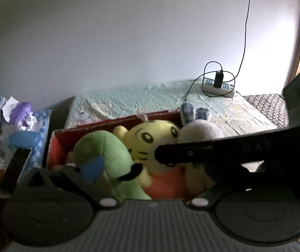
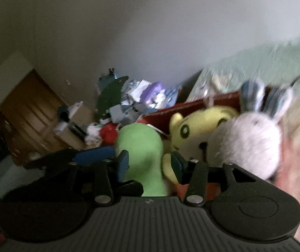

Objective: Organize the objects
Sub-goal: 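Open the right gripper and withdraw it from the box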

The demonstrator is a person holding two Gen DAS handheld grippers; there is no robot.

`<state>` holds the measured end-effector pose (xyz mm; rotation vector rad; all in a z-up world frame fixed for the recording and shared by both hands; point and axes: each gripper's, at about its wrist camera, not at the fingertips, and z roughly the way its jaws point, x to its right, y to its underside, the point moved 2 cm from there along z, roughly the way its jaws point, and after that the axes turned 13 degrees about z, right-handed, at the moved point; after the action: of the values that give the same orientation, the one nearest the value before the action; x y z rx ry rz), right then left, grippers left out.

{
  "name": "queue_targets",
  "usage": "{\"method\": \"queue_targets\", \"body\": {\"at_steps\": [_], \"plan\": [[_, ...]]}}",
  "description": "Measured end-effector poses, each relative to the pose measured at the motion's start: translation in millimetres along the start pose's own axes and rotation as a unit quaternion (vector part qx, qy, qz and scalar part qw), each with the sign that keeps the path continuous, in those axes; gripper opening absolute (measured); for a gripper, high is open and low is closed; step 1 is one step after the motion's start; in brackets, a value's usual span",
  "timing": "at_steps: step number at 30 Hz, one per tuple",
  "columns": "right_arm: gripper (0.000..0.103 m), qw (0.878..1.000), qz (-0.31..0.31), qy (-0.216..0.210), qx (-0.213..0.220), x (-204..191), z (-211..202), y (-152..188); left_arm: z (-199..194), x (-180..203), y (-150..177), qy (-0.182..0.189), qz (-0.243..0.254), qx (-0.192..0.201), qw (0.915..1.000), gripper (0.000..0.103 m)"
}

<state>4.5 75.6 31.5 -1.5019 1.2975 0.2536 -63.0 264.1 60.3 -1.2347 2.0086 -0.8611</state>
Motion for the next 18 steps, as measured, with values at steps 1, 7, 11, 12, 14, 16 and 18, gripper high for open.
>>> {"method": "queue_targets", "body": {"at_steps": [1,7,11,12,14,16,18], "plan": [[0.051,1.000,-0.008,0.010,0.007,-1,-5,1,-1,4,-2,-0.002,0.003,-0.002,1.0000,0.103],[0.053,0.997,0.013,0.046,0.056,19,-52,-5,-6,23,-16,-0.028,-0.003,-0.009,0.9996,0.103],[0.054,0.993,0.044,0.076,0.076,39,-82,-10,-7,38,-31,-0.048,-0.008,-0.015,0.9987,0.103],[0.054,0.992,0.050,0.083,0.080,43,-89,-11,-7,42,-35,-0.053,-0.008,-0.016,0.9985,0.103],[0.058,0.989,0.057,0.105,0.088,51,-104,-11,-2,50,-46,-0.067,-0.007,-0.027,0.9974,0.103],[0.063,0.985,0.060,0.125,0.101,55,-116,-11,3,60,-54,-0.076,-0.008,-0.033,0.9965,0.103],[0.064,0.982,0.061,0.144,0.110,59,-128,-10,8,73,-61,-0.076,-0.007,-0.036,0.9964,0.103]]}}
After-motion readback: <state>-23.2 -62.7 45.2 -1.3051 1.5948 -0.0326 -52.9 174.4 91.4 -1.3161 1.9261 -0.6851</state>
